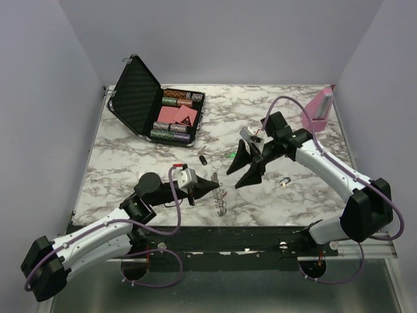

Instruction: Put the keys on the keyring

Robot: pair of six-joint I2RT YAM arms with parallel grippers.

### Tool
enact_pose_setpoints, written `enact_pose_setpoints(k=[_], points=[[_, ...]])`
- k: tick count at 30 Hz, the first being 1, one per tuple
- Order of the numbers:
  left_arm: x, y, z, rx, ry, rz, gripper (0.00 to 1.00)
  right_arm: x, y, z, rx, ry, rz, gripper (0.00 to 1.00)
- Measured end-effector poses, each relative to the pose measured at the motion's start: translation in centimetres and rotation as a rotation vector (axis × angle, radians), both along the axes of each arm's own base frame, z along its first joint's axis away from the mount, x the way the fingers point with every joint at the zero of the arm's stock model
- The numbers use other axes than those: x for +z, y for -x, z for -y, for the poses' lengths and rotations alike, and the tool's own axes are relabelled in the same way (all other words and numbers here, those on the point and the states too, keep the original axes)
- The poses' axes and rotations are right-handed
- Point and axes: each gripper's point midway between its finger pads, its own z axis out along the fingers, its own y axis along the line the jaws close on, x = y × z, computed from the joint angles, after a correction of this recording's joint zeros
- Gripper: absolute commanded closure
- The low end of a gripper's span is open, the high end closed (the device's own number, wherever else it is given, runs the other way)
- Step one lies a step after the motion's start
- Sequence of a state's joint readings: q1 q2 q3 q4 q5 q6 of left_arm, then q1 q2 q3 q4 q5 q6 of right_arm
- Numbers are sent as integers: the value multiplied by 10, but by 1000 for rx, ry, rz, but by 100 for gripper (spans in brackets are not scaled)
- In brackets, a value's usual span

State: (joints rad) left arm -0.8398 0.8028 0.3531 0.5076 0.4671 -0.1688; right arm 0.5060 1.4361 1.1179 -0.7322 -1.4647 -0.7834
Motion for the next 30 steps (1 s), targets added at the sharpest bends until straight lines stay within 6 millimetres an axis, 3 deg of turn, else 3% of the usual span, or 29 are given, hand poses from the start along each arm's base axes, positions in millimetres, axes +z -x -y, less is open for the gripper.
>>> enact_pose_setpoints(k=[6, 11, 30], points=[[18, 16, -14, -72, -65, 367, 100, 14, -22, 18, -89, -19, 84, 32], [33, 22, -15, -121, -100, 513, 100, 14, -30, 24, -120, -21, 95, 32], [37, 35, -13, -183, -49, 540, 100, 12, -31, 27, -127, -22, 108, 32]])
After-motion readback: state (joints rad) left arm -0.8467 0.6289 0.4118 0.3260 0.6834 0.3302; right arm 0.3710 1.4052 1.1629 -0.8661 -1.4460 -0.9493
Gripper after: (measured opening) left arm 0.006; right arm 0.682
